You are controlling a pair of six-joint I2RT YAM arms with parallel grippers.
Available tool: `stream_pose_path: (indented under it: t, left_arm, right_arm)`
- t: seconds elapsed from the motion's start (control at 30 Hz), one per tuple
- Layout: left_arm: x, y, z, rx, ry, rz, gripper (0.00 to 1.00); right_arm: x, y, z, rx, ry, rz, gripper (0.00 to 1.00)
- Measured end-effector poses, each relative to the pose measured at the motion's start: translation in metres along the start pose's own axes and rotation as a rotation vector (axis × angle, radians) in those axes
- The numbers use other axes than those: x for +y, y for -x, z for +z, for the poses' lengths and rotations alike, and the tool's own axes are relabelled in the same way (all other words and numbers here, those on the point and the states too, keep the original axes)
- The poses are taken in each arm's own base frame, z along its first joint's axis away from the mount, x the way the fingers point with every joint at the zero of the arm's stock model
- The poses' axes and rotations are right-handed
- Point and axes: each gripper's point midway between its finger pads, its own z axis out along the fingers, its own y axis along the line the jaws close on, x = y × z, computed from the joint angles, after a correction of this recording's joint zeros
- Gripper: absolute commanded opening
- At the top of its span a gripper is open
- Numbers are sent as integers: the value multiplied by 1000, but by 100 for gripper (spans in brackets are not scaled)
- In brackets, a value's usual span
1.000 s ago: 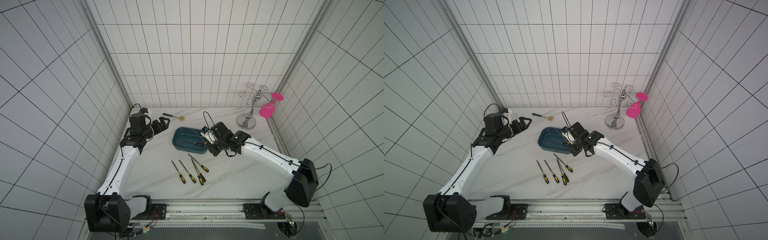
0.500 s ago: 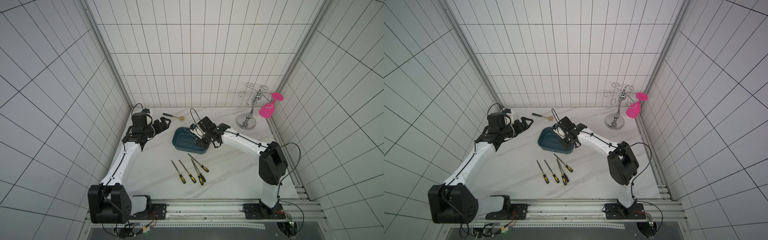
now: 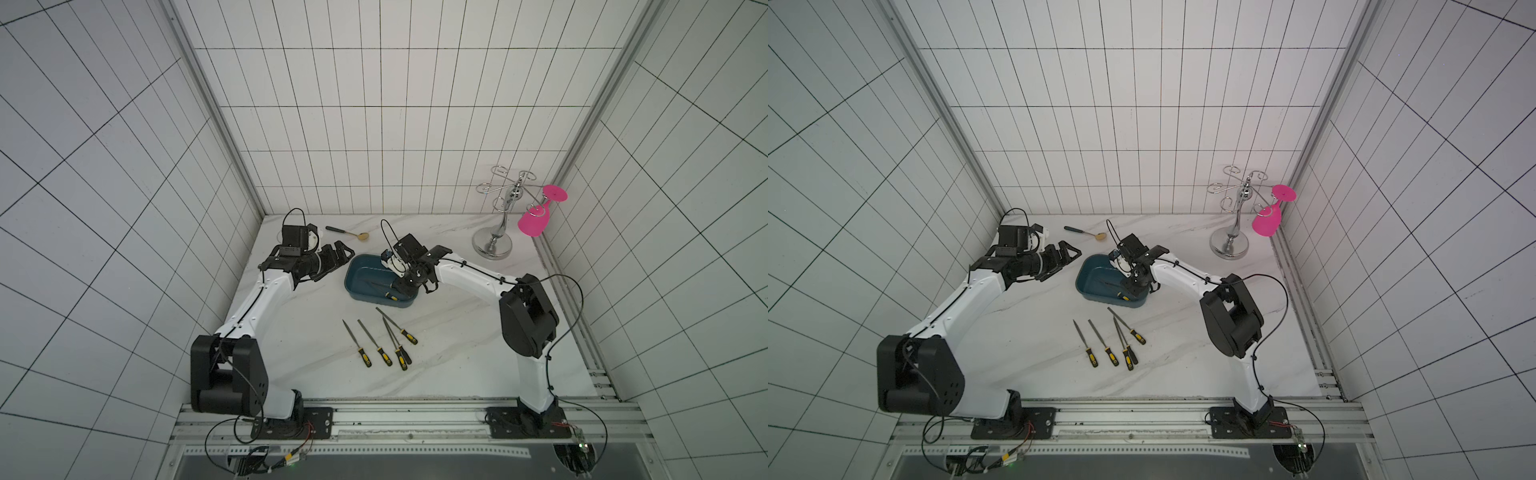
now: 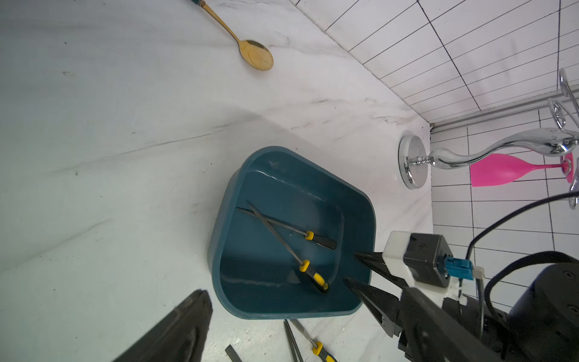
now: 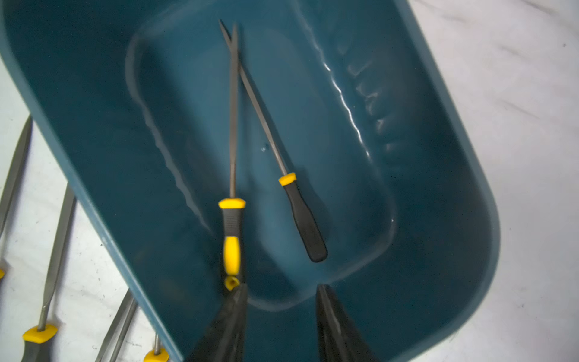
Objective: Put the file tool into the storage box
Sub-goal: Place the file tool in the storage box.
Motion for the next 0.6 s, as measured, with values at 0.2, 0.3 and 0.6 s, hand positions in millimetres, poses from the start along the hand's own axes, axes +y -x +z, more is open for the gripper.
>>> stream_pose_path:
  t: [0.2, 0.3, 0.6]
  left_arm:
    - [-15, 9, -30, -132, 45, 109, 98]
    - [-24, 23, -70, -315, -23, 106, 99]
    - [1, 60, -61, -323, -166, -82, 98]
  right_arm:
    - [-6, 12, -21, -53, -18, 24, 40]
    - [-8, 27, -54, -146, -35, 49, 40]
    - [2, 16, -134, -399, -17, 154, 40]
